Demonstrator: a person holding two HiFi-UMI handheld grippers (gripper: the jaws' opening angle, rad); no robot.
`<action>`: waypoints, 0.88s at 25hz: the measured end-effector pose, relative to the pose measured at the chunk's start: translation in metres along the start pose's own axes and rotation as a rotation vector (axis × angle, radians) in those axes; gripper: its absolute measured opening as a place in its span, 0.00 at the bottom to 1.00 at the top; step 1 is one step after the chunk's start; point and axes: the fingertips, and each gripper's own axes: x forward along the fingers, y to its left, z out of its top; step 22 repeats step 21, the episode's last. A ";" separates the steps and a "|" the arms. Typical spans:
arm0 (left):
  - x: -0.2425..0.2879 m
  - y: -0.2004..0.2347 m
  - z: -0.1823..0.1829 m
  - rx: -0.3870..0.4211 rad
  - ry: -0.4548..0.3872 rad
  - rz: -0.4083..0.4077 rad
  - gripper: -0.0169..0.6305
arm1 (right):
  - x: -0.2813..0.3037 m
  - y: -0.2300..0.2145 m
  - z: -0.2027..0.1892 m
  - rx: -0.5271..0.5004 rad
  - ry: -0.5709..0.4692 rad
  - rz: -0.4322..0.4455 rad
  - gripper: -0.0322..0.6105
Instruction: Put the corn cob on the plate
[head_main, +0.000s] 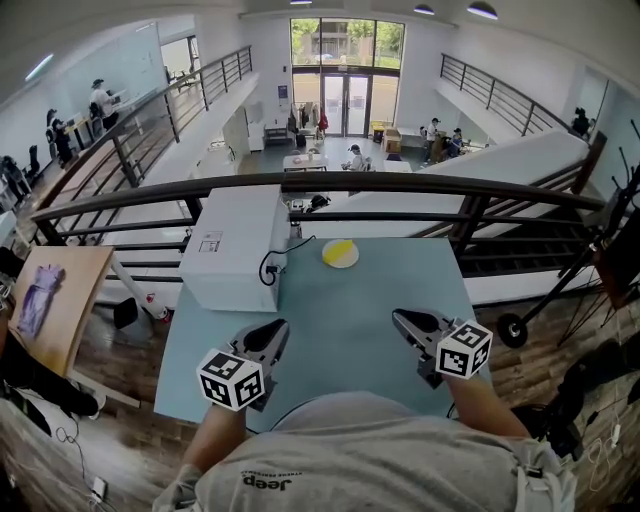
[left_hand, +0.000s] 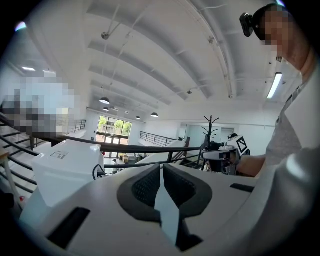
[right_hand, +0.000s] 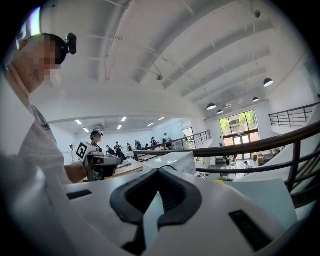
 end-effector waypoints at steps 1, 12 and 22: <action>0.001 0.000 0.000 0.002 0.002 -0.002 0.09 | -0.001 -0.001 0.000 0.002 -0.001 -0.003 0.07; 0.008 -0.003 0.003 0.013 0.012 -0.013 0.09 | -0.004 -0.005 0.000 -0.001 -0.003 -0.002 0.07; 0.010 -0.005 0.003 0.019 0.023 -0.008 0.09 | -0.005 -0.008 -0.002 0.001 -0.001 0.006 0.07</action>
